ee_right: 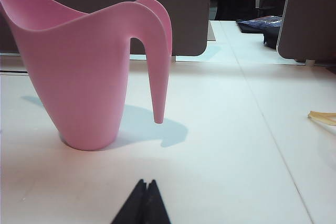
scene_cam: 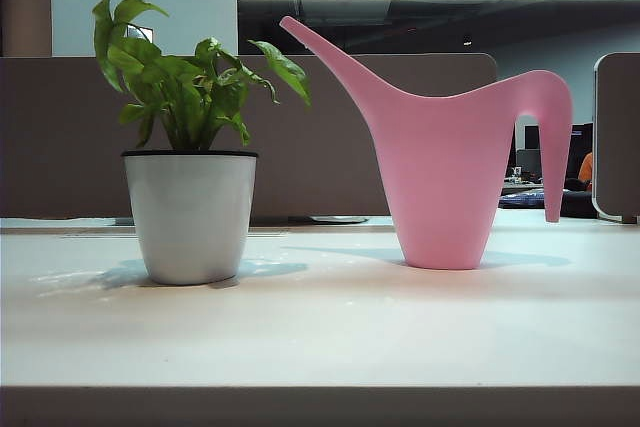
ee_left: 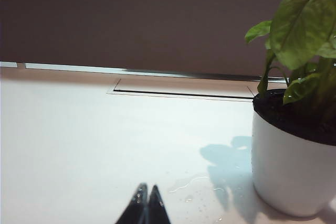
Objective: Pick up the watering can from the table, water the potted plant, and put the can back.
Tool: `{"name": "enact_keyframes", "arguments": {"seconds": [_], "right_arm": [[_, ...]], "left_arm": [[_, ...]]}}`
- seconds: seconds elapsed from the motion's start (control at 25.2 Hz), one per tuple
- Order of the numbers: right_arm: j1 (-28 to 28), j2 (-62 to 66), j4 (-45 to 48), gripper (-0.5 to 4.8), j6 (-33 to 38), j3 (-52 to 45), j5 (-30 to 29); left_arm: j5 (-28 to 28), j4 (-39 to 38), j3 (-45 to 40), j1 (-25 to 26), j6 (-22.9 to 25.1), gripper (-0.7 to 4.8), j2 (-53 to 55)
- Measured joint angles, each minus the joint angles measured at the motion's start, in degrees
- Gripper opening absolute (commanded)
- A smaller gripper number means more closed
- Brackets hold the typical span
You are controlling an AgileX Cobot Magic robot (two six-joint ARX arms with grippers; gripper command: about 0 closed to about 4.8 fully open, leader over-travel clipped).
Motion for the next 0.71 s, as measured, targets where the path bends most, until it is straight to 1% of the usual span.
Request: {"name": "enact_keyframes", "arguments": {"seconds": [0.52, 0.63, 0.71], "right_arm": [[0.0, 0.0, 0.0, -0.05, 0.7, 0.0, 0.0], [0.0, 0.0, 0.3, -0.06, 4.3, 0.0, 0.0], [0.0, 0.0, 2.3, -0.06, 7.0, 0.1, 0.1]], "left_arm": [[0.2, 0.0, 0.0, 0.0, 0.0, -0.05, 0.0], [1.0, -0.5, 0.4, 0.0, 0.0, -0.05, 0.0], [1.6, -2.7, 2.7, -0.1, 0.0, -0.05, 0.1]]}}
